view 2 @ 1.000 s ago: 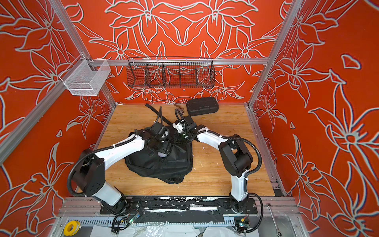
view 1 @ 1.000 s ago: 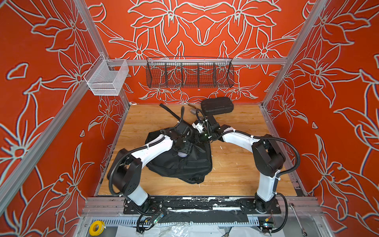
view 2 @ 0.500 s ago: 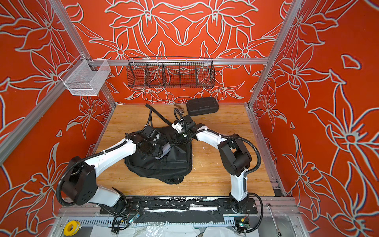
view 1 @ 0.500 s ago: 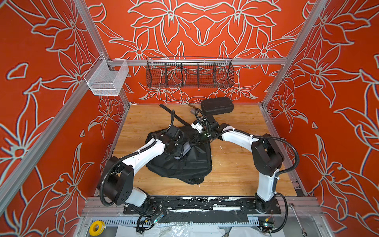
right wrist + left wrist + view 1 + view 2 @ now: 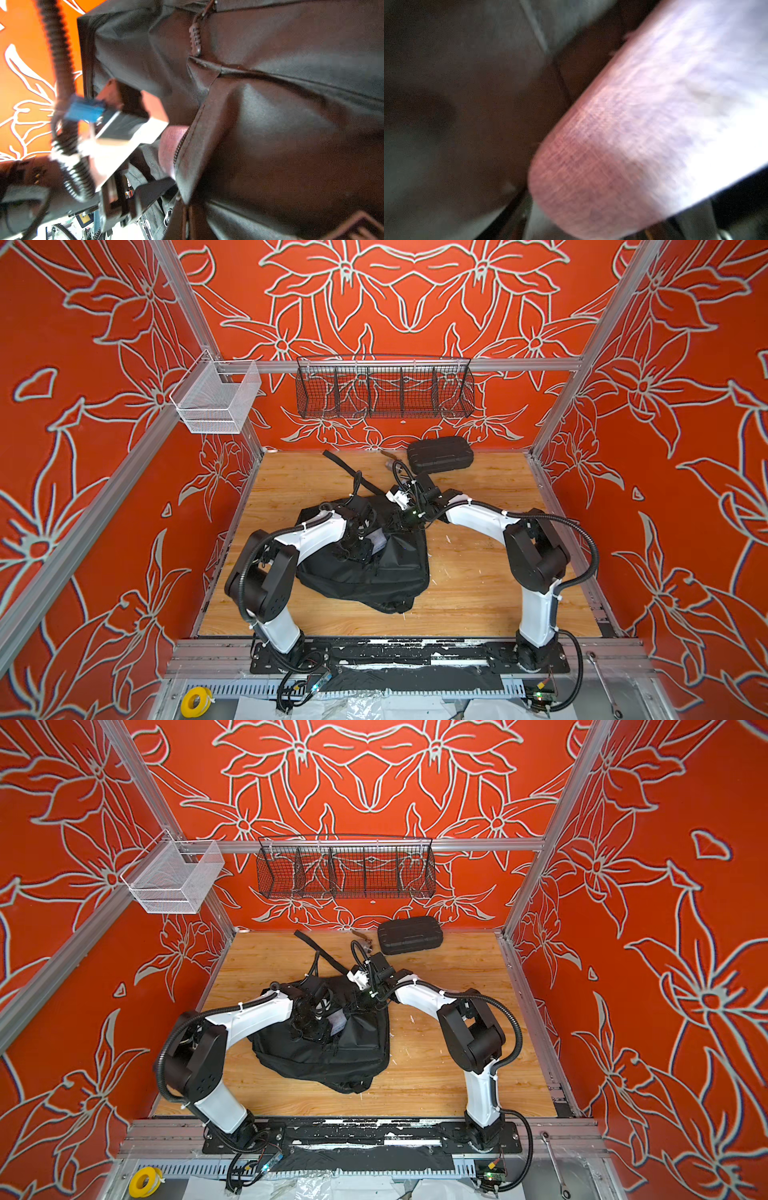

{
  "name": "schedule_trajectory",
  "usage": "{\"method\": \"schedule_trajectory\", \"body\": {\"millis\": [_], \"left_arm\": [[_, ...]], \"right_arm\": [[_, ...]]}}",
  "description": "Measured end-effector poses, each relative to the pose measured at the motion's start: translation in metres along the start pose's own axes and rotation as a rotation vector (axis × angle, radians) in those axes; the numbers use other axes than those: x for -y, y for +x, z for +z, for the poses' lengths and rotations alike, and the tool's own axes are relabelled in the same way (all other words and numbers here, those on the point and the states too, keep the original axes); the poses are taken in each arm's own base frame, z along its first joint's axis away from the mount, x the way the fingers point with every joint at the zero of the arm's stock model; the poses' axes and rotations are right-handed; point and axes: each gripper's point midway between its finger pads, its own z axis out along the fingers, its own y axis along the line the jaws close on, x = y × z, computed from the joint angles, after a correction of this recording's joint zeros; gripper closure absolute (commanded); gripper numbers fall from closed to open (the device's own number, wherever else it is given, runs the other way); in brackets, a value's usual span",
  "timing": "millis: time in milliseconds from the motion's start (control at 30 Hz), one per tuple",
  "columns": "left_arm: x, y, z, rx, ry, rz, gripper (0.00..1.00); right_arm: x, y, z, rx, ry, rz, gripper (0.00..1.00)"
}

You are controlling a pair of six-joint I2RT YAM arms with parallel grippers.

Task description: Pack the student bag

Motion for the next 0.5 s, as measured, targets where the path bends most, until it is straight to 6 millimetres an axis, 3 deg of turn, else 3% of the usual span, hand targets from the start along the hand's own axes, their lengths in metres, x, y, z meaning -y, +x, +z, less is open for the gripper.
{"method": "schedule_trajectory", "body": {"millis": [200, 267, 500], "left_arm": [[0.016, -0.005, 0.001, -0.012, 0.089, 0.031, 0.79], [0.020, -0.005, 0.000, -0.012, 0.116, 0.037, 0.86], [0.049, -0.021, -0.021, 0.086, 0.272, 0.032, 0.85]], "right_arm": [[0.006, -0.004, -0.001, 0.007, 0.049, 0.015, 1.00], [0.007, -0.005, -0.001, 0.008, 0.056, 0.021, 1.00], [0.010, -0.005, 0.005, 0.005, 0.049, 0.072, 1.00]]}}
